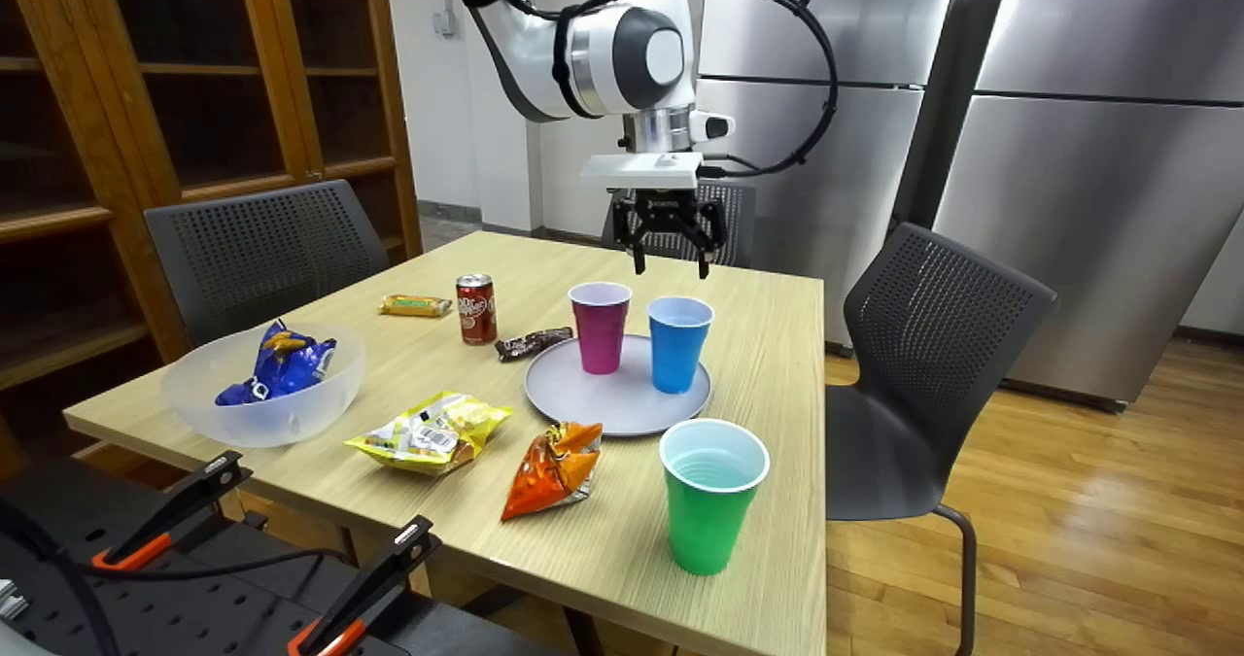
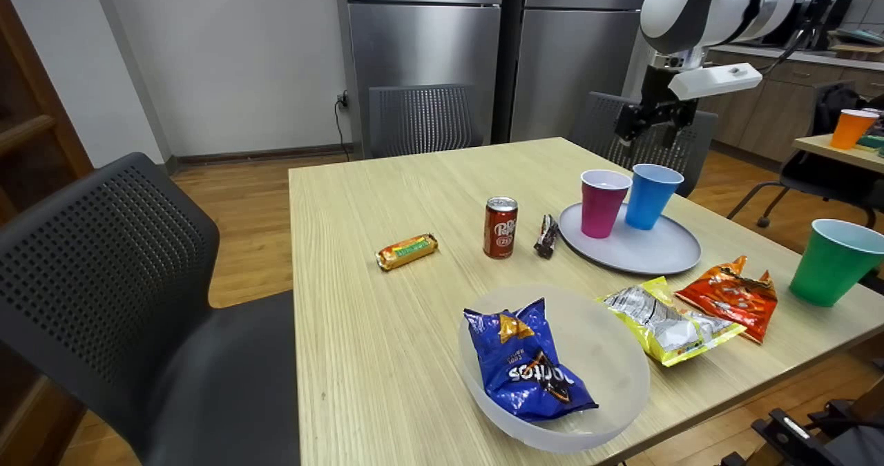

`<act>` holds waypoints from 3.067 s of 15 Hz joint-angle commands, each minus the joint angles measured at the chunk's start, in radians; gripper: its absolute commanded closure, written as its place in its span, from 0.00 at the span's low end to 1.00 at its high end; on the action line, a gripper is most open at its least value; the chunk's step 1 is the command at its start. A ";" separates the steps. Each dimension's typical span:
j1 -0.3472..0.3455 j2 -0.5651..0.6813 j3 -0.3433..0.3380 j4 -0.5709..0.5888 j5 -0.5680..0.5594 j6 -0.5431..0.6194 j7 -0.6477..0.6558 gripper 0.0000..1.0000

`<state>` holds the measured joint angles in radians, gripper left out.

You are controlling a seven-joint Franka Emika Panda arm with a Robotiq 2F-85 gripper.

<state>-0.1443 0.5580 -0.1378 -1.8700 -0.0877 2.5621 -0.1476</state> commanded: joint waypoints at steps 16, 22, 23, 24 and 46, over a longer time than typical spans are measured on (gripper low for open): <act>-0.129 -0.338 0.043 -0.287 0.164 0.018 -0.218 0.00; -0.153 -0.391 0.013 -0.354 0.217 0.018 -0.251 0.00; -0.156 -0.397 0.007 -0.366 0.222 0.016 -0.254 0.00; -0.159 -0.402 -0.001 -0.376 0.225 0.012 -0.257 0.00; -0.179 -0.323 -0.117 -0.514 0.174 -0.048 -0.185 0.00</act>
<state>-0.3127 0.2203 -0.2531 -2.3885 0.1154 2.5502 -0.3690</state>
